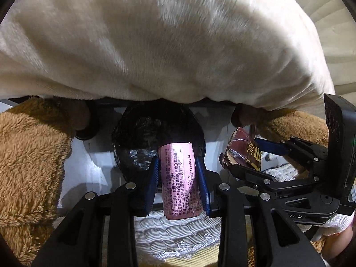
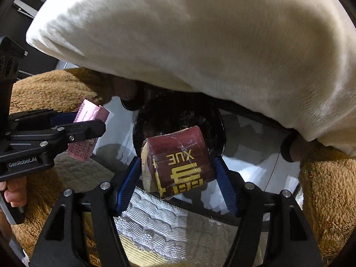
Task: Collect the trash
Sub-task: 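Carry the pink can and brown box down over the black bin with both tools, then open both tools to drop the can and box into the bin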
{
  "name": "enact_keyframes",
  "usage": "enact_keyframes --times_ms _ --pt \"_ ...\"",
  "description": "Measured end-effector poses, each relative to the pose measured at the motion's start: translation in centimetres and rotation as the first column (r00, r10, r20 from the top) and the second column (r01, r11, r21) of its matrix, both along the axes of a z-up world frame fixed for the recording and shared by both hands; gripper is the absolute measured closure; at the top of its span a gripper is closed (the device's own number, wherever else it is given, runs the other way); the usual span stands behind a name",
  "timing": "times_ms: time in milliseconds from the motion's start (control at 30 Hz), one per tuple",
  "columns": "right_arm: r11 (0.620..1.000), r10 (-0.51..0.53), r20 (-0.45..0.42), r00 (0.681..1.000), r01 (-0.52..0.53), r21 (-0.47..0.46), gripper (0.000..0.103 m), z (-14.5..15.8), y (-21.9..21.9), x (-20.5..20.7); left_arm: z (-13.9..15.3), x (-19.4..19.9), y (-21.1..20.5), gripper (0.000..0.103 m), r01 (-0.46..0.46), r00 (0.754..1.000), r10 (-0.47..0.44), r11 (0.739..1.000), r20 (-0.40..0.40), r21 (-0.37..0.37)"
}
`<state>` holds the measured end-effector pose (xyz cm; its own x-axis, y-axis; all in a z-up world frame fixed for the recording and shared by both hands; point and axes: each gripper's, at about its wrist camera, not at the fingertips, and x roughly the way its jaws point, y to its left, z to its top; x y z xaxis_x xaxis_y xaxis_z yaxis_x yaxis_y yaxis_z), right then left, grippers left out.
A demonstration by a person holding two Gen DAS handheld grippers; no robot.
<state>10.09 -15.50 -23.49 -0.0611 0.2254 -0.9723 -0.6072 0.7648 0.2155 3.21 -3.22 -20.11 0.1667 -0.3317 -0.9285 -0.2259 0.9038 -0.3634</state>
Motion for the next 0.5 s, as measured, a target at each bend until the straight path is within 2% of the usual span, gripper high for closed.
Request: enact_keyframes --times_ms 300,400,500 --pt "0.999 -0.019 -0.014 1.000 0.018 -0.030 0.036 -0.5 -0.1 0.3 -1.5 0.4 0.2 0.069 -0.005 0.998 0.007 1.000 -0.058 0.030" --pt "0.999 -0.021 -0.013 1.000 0.021 -0.025 0.035 -0.3 -0.1 0.2 -1.5 0.4 0.4 0.055 -0.013 0.998 0.015 0.999 -0.063 0.032" --pt "1.000 -0.019 -0.011 1.000 0.019 -0.019 0.035 -0.1 -0.1 0.2 -1.4 0.4 0.6 0.055 -0.020 0.998 0.022 0.999 -0.053 0.035"
